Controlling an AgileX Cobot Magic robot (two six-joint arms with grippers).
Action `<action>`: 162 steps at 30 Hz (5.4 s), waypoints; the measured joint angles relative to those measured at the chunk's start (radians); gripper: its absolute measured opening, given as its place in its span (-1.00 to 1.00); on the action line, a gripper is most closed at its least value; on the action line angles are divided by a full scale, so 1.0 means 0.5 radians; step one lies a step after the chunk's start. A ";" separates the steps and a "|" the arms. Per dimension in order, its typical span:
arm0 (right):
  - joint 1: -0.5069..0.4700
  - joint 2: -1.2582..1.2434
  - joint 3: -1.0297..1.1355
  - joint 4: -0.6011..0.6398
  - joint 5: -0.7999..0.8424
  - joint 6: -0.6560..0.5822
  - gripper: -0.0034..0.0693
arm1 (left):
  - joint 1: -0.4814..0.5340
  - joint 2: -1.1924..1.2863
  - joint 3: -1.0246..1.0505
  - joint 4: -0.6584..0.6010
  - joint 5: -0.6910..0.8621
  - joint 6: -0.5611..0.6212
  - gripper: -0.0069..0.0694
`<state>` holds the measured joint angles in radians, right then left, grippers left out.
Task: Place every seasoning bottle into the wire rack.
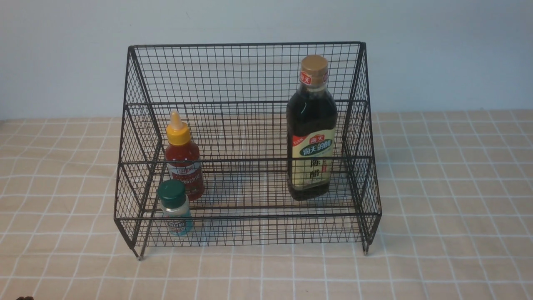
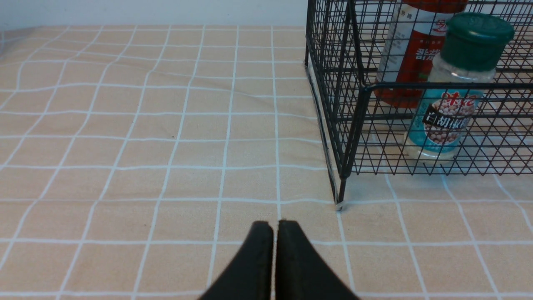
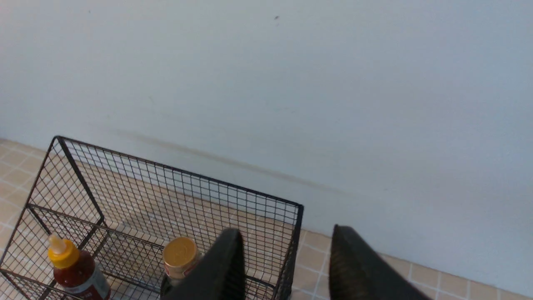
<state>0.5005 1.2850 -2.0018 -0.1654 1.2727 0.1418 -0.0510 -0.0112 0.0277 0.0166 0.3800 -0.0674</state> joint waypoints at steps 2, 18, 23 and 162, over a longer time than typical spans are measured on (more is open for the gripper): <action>0.000 -0.154 -0.002 -0.029 0.017 0.000 -0.60 | 0.000 0.000 0.000 0.000 0.000 0.000 -0.84; 0.000 -1.725 1.435 -0.038 -0.384 0.143 -0.94 | 0.000 0.000 0.000 0.000 0.000 0.000 -0.84; 0.000 -2.103 2.013 0.074 -0.813 0.157 -0.94 | 0.000 0.000 0.000 0.000 0.000 0.000 -0.84; -1.002 -2.593 4.039 0.236 -1.773 -0.152 -0.94 | 0.000 -0.001 0.000 -0.001 0.000 0.000 -0.84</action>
<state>-0.0004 -0.0114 0.0175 -0.0471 0.3860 0.0660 -0.0510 -0.0116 0.0277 0.0159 0.3800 -0.0674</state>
